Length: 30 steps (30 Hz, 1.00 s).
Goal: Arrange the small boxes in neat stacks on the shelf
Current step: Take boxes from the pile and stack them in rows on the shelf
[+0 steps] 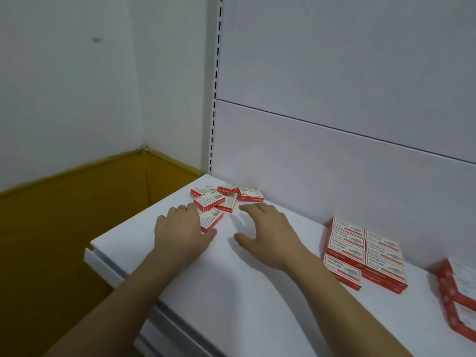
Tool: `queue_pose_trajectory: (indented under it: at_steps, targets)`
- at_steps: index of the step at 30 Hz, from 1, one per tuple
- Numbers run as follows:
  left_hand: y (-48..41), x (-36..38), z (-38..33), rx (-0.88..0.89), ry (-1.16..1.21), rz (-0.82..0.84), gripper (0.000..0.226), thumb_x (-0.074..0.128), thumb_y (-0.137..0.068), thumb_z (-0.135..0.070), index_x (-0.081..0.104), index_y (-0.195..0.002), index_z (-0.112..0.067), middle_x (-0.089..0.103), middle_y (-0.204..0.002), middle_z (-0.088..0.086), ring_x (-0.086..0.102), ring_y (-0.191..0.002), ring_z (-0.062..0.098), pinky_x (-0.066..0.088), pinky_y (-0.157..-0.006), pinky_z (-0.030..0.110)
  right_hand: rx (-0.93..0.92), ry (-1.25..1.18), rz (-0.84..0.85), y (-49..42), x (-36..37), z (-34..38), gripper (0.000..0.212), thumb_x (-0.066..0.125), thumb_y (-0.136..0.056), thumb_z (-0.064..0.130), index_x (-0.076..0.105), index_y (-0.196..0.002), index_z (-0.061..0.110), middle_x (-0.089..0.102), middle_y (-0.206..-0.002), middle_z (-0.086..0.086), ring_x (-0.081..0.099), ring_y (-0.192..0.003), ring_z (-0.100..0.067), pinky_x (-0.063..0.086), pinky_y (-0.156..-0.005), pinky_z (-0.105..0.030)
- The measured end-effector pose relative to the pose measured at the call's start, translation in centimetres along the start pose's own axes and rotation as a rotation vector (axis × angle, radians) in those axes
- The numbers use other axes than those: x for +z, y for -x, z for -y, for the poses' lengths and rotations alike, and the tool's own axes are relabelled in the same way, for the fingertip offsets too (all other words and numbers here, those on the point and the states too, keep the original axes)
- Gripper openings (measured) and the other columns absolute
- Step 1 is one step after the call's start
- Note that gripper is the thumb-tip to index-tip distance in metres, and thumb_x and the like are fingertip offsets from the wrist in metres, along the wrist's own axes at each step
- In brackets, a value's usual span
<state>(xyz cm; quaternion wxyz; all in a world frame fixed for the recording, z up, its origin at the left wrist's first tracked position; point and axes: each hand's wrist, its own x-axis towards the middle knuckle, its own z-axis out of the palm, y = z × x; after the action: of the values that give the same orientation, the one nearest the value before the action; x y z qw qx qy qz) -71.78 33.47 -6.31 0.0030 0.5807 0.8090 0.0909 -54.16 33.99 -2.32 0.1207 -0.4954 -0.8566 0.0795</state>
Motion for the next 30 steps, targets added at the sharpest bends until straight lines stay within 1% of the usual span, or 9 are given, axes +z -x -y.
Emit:
queue_pose_trajectory:
  at_steps: [4,7,13,15,19,21,24,27,30]
  targets:
    - [0.0,-0.1,-0.8,0.019,0.064,-0.035,0.053,0.053,-0.088,-0.051,0.044,-0.13,-0.021,0.059,-0.119,0.0,0.056,-0.106,0.018,0.049,-0.086,0.031,-0.011,-0.027,-0.029,0.2,0.0,-0.1,0.062,0.055,-0.091,0.044,0.03,-0.146,0.03,0.032,-0.153,0.009,0.027,-0.139,-0.015,0.022,-0.113,-0.032]
    - [0.4,-0.2,-1.3,0.047,0.143,-0.013,0.047,0.058,-0.088,-0.043,0.044,-0.128,-0.022,0.059,-0.118,-0.001,0.057,-0.102,0.017,0.054,-0.081,0.028,0.006,-0.036,-0.039,0.5,-0.2,-0.6,0.062,0.055,-0.091,0.044,0.03,-0.146,0.03,0.032,-0.152,0.008,0.028,-0.138,-0.015,0.023,-0.112,-0.032]
    - [1.5,-1.0,-2.4,0.168,0.411,-0.016,0.042,0.069,-0.084,-0.033,0.052,-0.122,-0.025,0.057,-0.125,-0.004,0.058,-0.106,0.015,0.054,-0.09,0.031,0.063,-0.072,-0.039,1.0,-0.6,-2.4,0.062,0.057,-0.089,0.044,0.033,-0.145,0.03,0.037,-0.149,0.006,0.032,-0.136,-0.015,0.029,-0.11,-0.032]
    - [1.8,-1.5,-3.2,0.235,0.492,-0.024,0.041,0.073,-0.081,-0.031,0.055,-0.118,-0.027,0.059,-0.12,-0.006,0.058,-0.101,0.013,0.054,-0.087,0.027,0.085,-0.093,-0.051,1.5,-0.9,-3.0,0.061,0.058,-0.089,0.044,0.035,-0.143,0.03,0.038,-0.147,0.006,0.035,-0.134,-0.014,0.032,-0.109,-0.032]
    - [2.2,-2.3,-5.3,0.404,0.617,-0.042,0.038,0.077,-0.077,-0.029,0.057,-0.11,-0.029,0.06,-0.109,-0.012,0.061,-0.089,0.01,0.051,-0.07,0.013,0.142,-0.15,-0.113,3.0,-2.1,-4.8,0.06,0.063,-0.086,0.042,0.04,-0.14,0.03,0.044,-0.14,0.009,0.046,-0.125,-0.01,0.041,-0.101,-0.031]
    - [2.3,-2.7,-6.8,0.5,0.674,-0.047,0.037,0.078,-0.077,-0.028,0.058,-0.108,-0.029,0.06,-0.106,-0.014,0.061,-0.087,0.007,0.052,-0.064,0.013,0.192,-0.188,-0.173,4.0,-3.1,-6.1,0.061,0.066,-0.084,0.04,0.042,-0.139,0.03,0.047,-0.138,0.009,0.051,-0.119,-0.009,0.044,-0.095,-0.03]
    - [2.2,-2.6,-9.2,0.629,0.758,-0.05,0.038,0.079,-0.075,-0.024,0.058,-0.107,-0.027,0.063,-0.105,-0.013,0.06,-0.089,-0.001,0.054,-0.068,0.014,0.283,-0.231,-0.213,5.7,-4.4,-8.2,0.066,0.07,-0.082,0.034,0.04,-0.14,0.031,0.046,-0.137,0.009,0.052,-0.116,-0.007,0.044,-0.093,-0.027]
    - [2.3,-2.2,-11.8,0.699,0.829,-0.017,0.043,0.08,-0.074,-0.019,0.057,-0.109,-0.027,0.063,-0.103,-0.011,0.06,-0.089,-0.002,0.054,-0.068,0.016,0.358,-0.261,-0.246,7.8,-5.1,-9.9,0.07,0.074,-0.08,0.025,0.04,-0.14,0.033,0.047,-0.133,0.009,0.053,-0.109,-0.006,0.046,-0.095,-0.03]
    - [2.8,-1.8,-14.6,0.776,0.886,0.043,0.044,0.08,-0.074,-0.018,0.057,-0.11,-0.028,0.061,-0.101,-0.015,0.059,-0.091,-0.002,0.055,-0.07,0.017,0.414,-0.293,-0.285,9.6,-5.3,-11.4,0.069,0.074,-0.079,0.018,0.042,-0.139,0.033,0.05,-0.129,0.01,0.056,-0.1,-0.004,0.05,-0.091,-0.029]
